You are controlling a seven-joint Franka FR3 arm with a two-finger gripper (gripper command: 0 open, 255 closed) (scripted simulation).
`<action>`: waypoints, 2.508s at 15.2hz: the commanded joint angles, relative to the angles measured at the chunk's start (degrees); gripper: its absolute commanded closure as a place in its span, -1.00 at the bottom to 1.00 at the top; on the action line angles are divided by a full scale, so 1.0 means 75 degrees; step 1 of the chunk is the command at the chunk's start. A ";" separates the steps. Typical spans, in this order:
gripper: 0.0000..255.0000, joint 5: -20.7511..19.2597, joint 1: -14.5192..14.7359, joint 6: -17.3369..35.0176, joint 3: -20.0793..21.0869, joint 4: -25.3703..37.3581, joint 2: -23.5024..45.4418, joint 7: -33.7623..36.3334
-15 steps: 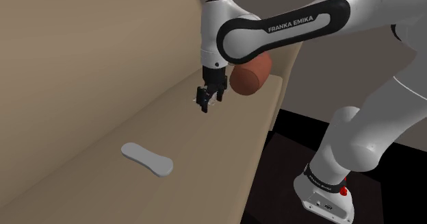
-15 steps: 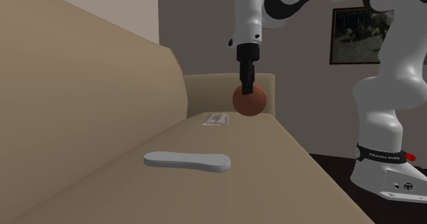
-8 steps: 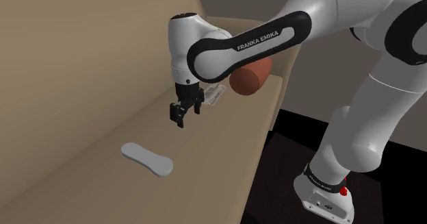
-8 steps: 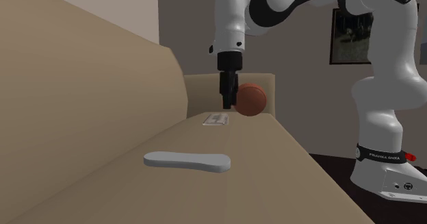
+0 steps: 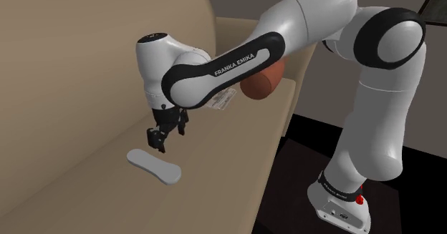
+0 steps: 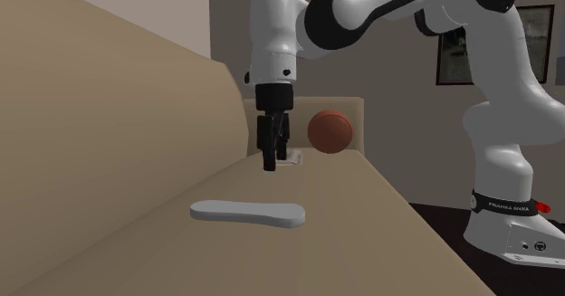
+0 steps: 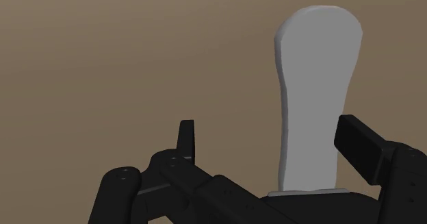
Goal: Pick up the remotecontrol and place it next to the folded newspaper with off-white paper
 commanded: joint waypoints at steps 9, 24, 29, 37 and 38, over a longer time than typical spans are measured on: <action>-1.00 -0.0830 0.0796 -0.0019 -0.0045 0.1868 0.2044 0.0585; 1.00 -0.0914 0.0805 0.0359 -0.0093 0.1655 0.2221 0.0639; 1.00 -0.0914 0.0806 0.0357 -0.0093 0.1657 0.2221 0.0639; 1.00 -0.0799 0.0780 -0.0126 -0.0031 0.1905 0.1970 0.0558; 1.00 -0.0782 0.0777 -0.0209 -0.0021 0.1954 0.1933 0.0545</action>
